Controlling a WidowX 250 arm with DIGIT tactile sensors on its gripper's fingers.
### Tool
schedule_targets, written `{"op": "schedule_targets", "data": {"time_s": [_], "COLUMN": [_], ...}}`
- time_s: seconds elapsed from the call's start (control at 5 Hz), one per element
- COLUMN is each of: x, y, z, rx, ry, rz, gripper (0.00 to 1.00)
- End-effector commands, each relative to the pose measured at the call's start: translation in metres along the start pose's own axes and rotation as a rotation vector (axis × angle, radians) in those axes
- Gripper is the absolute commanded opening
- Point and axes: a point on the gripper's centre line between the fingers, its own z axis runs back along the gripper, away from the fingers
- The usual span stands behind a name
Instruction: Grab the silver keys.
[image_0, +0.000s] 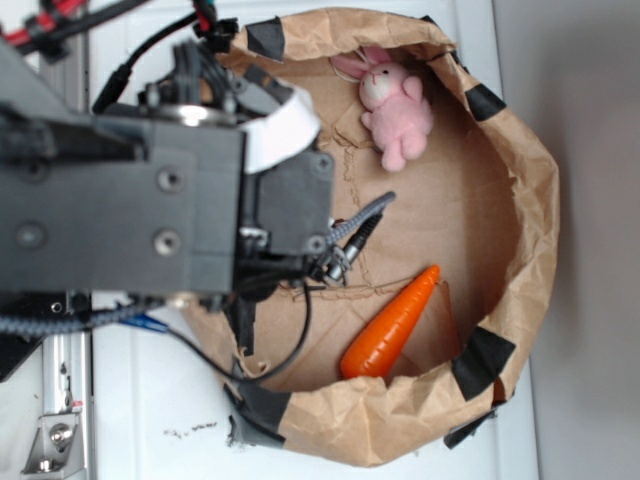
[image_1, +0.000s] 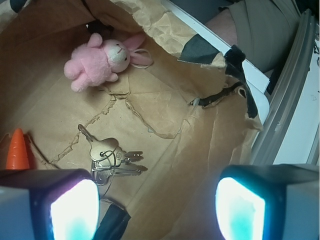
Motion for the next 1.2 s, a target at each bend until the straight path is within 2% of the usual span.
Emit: {"op": "schedule_targets", "data": {"time_s": [0.0,0.4,0.8,1.0], "x": [0.002,0.001,0.011,0.006], "y": [-0.011,-0.031,-0.045,-0.026], "z": [0.002,-0.016,-0.045,-0.043], "rx": [-0.069,-0.071,-0.061,-0.062], "ry": [-0.007,-0.001,0.013,0.074], "rz": [-0.025,-0.042,0.011,0.013], "gripper": [1.00,1.00,1.00,1.00]}}
